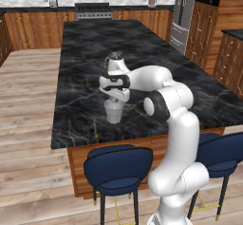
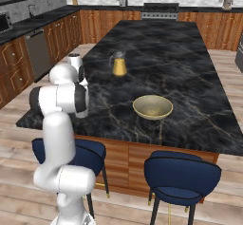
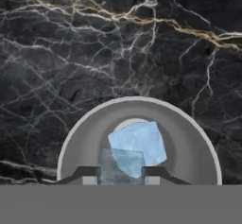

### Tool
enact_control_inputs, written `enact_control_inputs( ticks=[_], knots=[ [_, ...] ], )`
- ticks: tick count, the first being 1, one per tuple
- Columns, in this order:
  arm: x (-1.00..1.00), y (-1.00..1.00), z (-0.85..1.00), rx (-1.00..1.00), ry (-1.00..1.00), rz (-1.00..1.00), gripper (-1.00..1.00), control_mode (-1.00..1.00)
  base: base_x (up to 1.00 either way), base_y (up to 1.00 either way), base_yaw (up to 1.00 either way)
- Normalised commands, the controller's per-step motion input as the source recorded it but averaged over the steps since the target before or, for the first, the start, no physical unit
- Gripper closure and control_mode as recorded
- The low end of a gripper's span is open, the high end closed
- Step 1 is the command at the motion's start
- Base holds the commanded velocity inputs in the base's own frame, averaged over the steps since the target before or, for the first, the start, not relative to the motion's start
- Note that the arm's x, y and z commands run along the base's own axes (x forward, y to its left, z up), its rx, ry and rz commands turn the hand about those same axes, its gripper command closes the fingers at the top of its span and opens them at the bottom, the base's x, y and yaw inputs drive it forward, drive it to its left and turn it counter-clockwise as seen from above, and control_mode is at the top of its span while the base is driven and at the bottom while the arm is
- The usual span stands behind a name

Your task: There are two ice cubes in the ice bowl. Place both ice cubes in the glass cup.

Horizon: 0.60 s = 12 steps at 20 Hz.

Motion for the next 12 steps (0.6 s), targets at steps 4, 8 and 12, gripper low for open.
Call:
enact_control_inputs(
  ticks=[4, 8, 12],
  knots=[
    [0.16, 0.0, -0.18, 0.0, 0.0, 0.0, 1.0, -1.0, 0.0, 0.0, 0.0],
    [0.13, 0.0, -0.12, 0.0, 0.0, 0.0, -1.0, -1.0, 0.0, 0.0, 0.0],
    [-0.01, 0.0, 0.09, 0.0, -0.02, 0.0, -1.0, -1.0, 0.0, 0.0, 0.0]
  ],
)
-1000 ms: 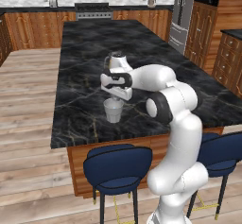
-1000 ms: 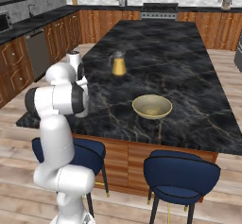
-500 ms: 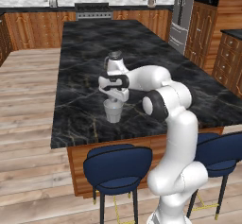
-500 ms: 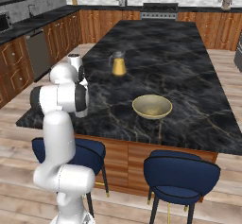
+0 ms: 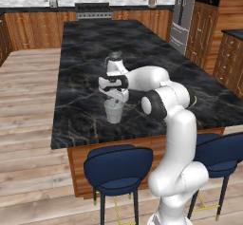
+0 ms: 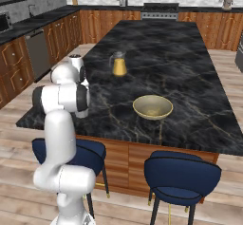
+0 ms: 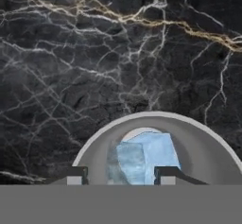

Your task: There are two ice cubes in the ice bowl. Place both ice cubes in the glass cup.

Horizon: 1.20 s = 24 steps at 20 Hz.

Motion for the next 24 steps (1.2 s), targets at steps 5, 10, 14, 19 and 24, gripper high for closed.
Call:
enact_control_inputs(
  ticks=[5, 10, 14, 19, 24],
  knots=[
    [-0.81, -0.26, 0.38, -0.02, -0.23, 0.02, -1.0, -1.0, 0.0, 0.0, 0.0],
    [-1.0, -0.76, 0.17, -0.02, -0.22, 0.04, -1.0, -1.0, 0.0, 0.0, 0.0],
    [-0.32, -0.08, 0.0, 0.02, -0.1, 0.0, -1.0, -1.0, 0.0, 0.0, 0.0],
    [-0.93, 0.44, 0.06, -0.09, -0.35, 0.13, -1.0, -1.0, 0.0, 0.0, 0.0],
    [-1.0, 0.72, 0.28, -0.15, -0.08, 0.21, -1.0, -1.0, 0.0, 0.0, 0.0]
  ],
)
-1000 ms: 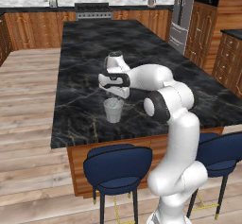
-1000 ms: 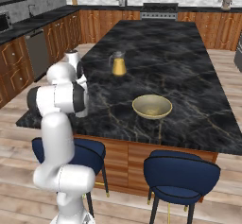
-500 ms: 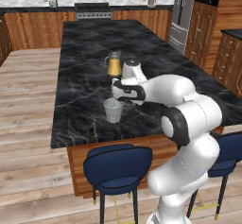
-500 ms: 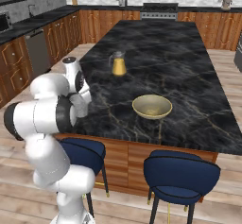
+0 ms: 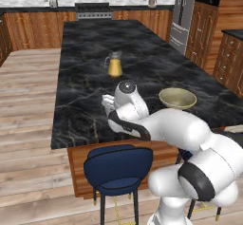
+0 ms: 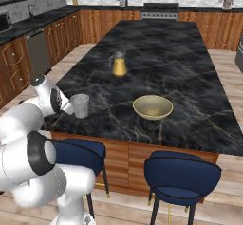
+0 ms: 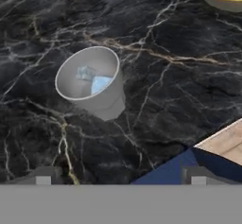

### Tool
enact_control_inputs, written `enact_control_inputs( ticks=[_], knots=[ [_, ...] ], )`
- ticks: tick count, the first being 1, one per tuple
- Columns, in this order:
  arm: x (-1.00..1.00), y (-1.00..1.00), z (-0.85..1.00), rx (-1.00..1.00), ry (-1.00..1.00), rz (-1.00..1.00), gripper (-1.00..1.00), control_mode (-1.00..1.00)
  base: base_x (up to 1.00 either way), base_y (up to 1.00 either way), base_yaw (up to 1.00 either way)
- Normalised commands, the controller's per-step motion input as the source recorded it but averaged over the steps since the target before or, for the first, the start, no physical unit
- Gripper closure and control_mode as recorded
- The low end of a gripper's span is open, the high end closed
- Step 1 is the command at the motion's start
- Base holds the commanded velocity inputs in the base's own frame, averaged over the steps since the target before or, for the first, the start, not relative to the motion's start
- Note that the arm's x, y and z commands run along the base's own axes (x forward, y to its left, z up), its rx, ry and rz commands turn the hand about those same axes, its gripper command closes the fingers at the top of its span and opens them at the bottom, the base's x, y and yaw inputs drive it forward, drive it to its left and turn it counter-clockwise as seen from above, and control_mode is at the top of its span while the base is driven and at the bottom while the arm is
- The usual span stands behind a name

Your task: There are two ice cubes in the ice bowl. Place both ice cubes in the glass cup.

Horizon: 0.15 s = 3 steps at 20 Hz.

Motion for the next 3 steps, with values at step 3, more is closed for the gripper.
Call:
enact_control_inputs(
  ticks=[3],
  knots=[
    [-1.0, 0.45, 0.0, -0.09, -0.07, 0.21, -1.0, -1.0, 0.0, 0.0, 0.0]
  ],
)
